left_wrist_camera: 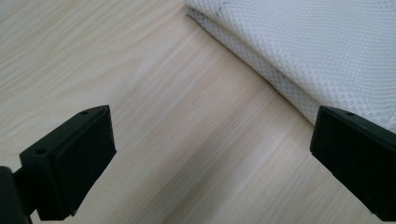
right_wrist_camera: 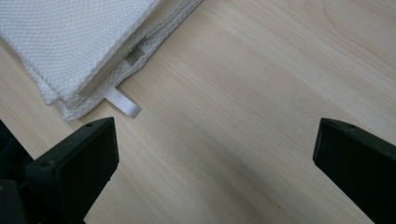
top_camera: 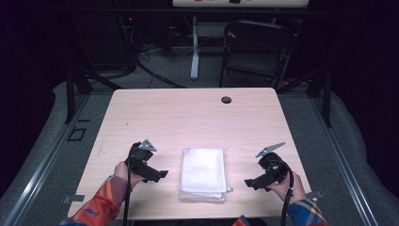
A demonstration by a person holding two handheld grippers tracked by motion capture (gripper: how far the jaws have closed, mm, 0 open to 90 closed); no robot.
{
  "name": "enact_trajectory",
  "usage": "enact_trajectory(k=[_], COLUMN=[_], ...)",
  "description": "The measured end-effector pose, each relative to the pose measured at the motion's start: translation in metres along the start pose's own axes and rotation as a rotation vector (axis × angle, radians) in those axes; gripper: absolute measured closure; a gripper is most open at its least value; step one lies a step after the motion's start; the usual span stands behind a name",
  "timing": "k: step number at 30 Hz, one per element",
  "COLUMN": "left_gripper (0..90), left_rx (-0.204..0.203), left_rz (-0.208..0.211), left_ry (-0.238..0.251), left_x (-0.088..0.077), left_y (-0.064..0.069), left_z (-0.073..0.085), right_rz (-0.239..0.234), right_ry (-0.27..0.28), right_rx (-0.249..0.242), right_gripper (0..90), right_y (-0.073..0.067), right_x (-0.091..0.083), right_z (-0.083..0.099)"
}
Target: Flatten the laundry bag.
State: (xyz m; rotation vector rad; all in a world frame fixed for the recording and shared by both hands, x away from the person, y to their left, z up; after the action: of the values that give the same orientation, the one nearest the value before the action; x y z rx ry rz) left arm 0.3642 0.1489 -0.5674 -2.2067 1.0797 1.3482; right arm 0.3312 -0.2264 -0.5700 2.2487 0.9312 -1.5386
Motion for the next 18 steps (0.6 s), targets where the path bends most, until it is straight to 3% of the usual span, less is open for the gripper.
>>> enact_trajectory(k=[7,8,18], left_gripper=[0.0,0.0,0.0], left_rx=[0.047,0.065,0.136], left_rz=[0.024,0.033,0.052], left_ry=[0.03,0.04,0.034], left_x=[0.0,0.001,0.009], left_y=[0.014,0.021,0.044], left_z=[-0.01,-0.013,-0.021], right_rz=[-0.005,-0.011,-0.03], right_ry=[-0.003,-0.007,-0.03], right_rx=[0.009,0.01,-0.004], right_gripper=[0.0,0.2,1.6], right_y=[-0.003,-0.002,-0.002], right_x=[-0.002,-0.001,0.003], right_z=[0.003,0.003,0.002])
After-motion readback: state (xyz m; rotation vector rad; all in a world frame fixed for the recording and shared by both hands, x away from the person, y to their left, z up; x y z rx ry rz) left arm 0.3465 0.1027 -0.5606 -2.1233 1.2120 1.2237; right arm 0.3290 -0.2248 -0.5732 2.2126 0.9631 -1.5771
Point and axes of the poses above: each handheld gripper's, and its own axes: x roughly forward along the jaws, z roughly out of its underside, y roughly to its right, the point moved 6 cm from there along x, roughly forward along the jaws, and after that the axes turned 5 degrees about -y, right-handed, at the moved point
